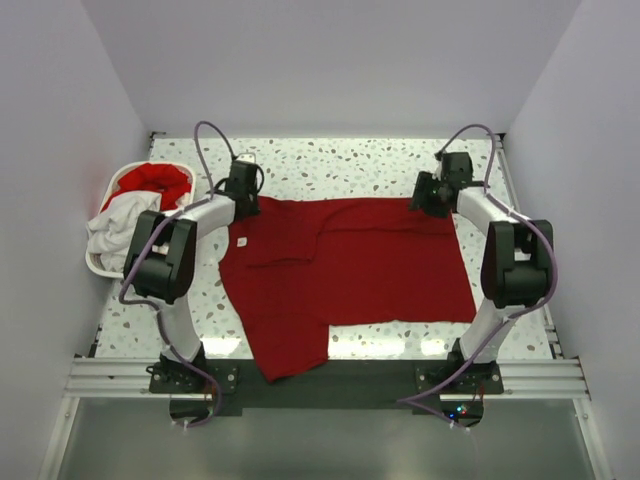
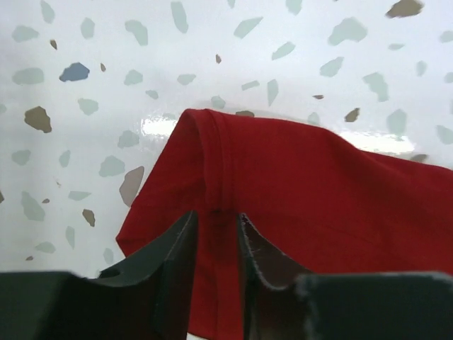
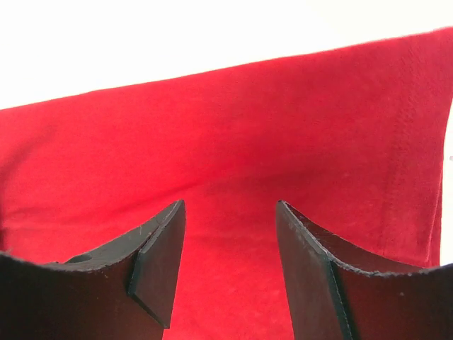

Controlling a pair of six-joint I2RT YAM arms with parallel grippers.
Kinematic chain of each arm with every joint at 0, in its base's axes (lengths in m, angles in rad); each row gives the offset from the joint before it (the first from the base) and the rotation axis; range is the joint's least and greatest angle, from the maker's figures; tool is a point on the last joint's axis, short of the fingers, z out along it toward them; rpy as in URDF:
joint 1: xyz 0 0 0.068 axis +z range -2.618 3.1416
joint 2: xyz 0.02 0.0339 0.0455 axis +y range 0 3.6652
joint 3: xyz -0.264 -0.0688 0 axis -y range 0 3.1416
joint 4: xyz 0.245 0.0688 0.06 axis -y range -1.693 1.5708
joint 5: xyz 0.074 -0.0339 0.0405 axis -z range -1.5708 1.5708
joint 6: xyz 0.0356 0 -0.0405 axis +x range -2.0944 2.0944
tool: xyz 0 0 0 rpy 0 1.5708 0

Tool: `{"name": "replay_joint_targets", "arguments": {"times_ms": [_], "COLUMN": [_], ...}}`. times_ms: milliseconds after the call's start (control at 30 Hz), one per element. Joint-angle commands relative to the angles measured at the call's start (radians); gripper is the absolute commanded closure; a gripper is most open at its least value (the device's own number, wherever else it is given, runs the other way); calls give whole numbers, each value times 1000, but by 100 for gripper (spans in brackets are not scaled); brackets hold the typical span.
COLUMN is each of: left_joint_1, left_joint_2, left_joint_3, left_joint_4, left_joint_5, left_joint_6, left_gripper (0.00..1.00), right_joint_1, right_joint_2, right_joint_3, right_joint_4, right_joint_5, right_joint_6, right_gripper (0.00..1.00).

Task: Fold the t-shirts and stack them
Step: Fold the tshirt

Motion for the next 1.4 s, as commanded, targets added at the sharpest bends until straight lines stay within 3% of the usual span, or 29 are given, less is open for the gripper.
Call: {"name": "replay_joint_targets", "arguments": {"times_ms": [0,400,700,933,1000,1133,1367], "left_joint_1": [29,125,133,132,130,112,-16], "left_joint_2": [51,168,249,253,202,11,-381], "left_joint_3": [53,134,254,349,372,302,-73], "left_joint_4": [14,-75,-78,-46,-57,-45,-100], "left_joint_5": [-24,8,42,40,46,37,-45], "left_joint_6": [-27,-73,-89,-64,-58,-63,-159], "left_gripper": [70,75,70,39,28,22,18], "right_joint_1": [-34,-210,-227,-223,-212,-160,-15], "right_joint_2": [66,284,413,433,383,222,-111], "right_joint_3": [27,151,337,464,483,412,102], "right_joint_4": [34,5,-26,-41,-90,-151,-217], "right_joint_5": [-15,-35,-27,-67,-81,-15,42], "right_joint_6": [65,114,90,80,51,1,11], "right_gripper": [43,43,43,40,35,27,24]}}
